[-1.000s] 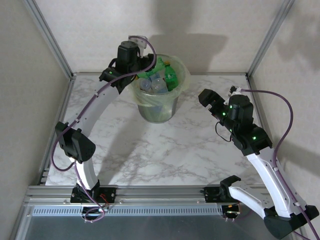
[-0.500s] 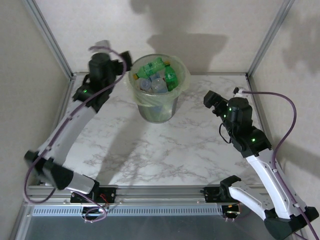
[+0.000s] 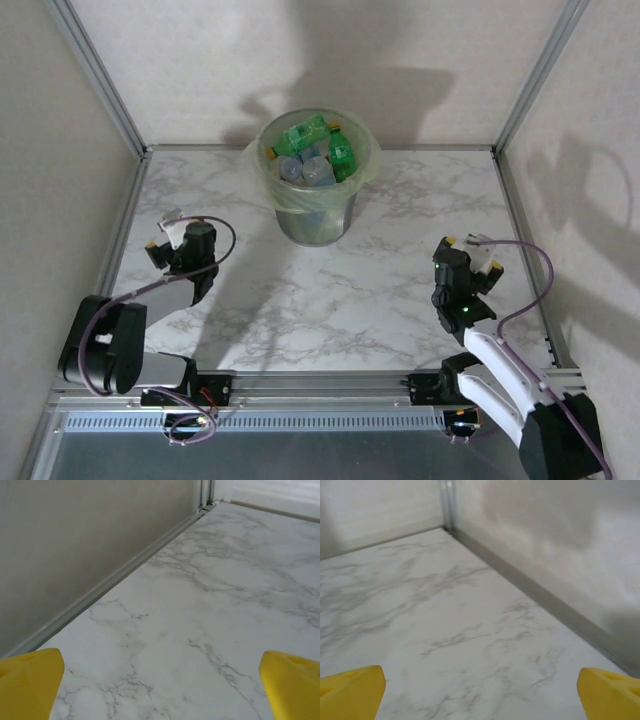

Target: Put the plastic bottles in the bin

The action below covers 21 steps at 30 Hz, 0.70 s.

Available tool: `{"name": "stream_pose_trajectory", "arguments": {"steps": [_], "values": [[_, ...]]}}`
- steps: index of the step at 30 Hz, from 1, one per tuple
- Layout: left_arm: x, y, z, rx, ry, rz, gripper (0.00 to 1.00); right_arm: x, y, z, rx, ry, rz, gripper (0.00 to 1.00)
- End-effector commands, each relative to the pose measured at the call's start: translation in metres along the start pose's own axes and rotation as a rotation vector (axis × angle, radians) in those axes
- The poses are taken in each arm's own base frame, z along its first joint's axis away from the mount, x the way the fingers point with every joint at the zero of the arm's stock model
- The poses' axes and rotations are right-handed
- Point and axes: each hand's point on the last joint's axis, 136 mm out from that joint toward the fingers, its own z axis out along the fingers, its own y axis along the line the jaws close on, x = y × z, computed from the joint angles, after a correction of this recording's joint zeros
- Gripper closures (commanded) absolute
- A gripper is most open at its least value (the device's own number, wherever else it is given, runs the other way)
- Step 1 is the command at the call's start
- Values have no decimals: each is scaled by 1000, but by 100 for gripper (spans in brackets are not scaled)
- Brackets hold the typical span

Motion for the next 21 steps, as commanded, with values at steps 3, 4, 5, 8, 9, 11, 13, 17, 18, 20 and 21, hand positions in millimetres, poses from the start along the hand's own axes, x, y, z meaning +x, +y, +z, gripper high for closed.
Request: {"name": "stream_pose_trajectory", "arguments": {"steps": [3, 4, 5, 8, 9, 11, 13, 17, 18, 20, 21], "values": [[-19, -18, -1, 125, -154, -129, 1, 12, -30, 21, 147, -109, 91, 1], [-20, -19, -2, 147, -168, -145, 0, 15, -31, 24, 146, -114, 100, 1], [-19, -22, -3, 182, -184, -168, 0, 15, -29, 28, 125, -122, 92, 1], [-15, -33, 1, 224, -166, -132, 1, 8, -13, 36, 26, -149, 126, 1], [-15, -33, 0, 231, -166, -133, 0, 2, -6, 36, -42, -188, 152, 1], [-15, -34, -5, 274, -182, -140, 1, -6, 3, 34, -160, -247, 201, 1], [-14, -38, -10, 332, -189, -133, 0, -10, 17, 40, -242, -256, 148, 1], [-11, -33, -20, 411, -255, -170, 1, 0, 49, 59, -359, -185, 63, 1], [-5, -33, -17, 404, -208, -167, 1, -1, 57, 64, -378, -193, 35, 1], [-9, -31, -18, 403, -240, -175, 1, 10, 83, 63, -506, -151, -40, 1], [-5, -33, -16, 402, -205, -167, 1, 12, 84, 58, -534, -180, -45, 1]]}}
